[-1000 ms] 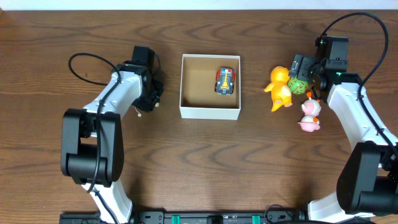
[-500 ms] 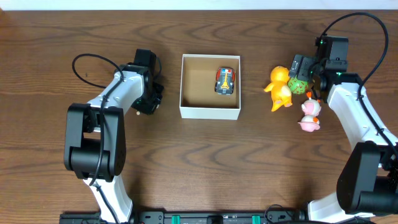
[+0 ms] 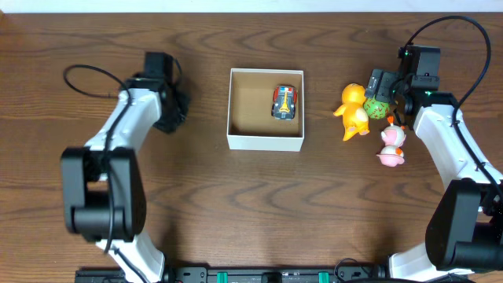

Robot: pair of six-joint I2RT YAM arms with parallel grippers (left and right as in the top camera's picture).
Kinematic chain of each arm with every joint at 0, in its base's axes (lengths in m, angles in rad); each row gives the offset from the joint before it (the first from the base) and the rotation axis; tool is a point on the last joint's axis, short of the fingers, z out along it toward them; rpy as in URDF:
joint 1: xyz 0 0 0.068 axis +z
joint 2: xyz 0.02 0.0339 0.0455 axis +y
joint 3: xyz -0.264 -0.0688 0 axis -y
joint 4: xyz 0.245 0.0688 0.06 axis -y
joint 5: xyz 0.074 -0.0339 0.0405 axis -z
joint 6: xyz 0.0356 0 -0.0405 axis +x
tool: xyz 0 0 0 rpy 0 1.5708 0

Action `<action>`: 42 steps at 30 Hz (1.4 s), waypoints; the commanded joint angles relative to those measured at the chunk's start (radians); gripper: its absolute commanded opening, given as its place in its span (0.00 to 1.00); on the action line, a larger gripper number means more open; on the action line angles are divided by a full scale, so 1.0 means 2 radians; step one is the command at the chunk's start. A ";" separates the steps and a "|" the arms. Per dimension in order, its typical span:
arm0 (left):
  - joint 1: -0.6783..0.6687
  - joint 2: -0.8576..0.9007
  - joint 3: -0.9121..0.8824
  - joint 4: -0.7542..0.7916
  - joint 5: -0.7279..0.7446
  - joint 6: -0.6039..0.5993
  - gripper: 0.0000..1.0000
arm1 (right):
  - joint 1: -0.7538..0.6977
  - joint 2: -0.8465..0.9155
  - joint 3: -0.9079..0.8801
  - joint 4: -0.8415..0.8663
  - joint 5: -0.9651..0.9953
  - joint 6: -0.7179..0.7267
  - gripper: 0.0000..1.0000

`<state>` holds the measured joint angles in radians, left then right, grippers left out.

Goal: Pack container
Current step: 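Lift the rattle drum and carry it right over the box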

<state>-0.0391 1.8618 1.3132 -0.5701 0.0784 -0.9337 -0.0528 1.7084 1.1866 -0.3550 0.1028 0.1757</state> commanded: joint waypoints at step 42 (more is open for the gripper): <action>-0.178 -0.029 0.033 0.105 0.123 0.384 0.06 | -0.003 0.001 0.010 -0.001 0.003 -0.004 0.99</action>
<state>-0.3721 1.7611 1.3685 -0.3531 0.3935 -0.1822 -0.0528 1.7084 1.1866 -0.3553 0.1028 0.1753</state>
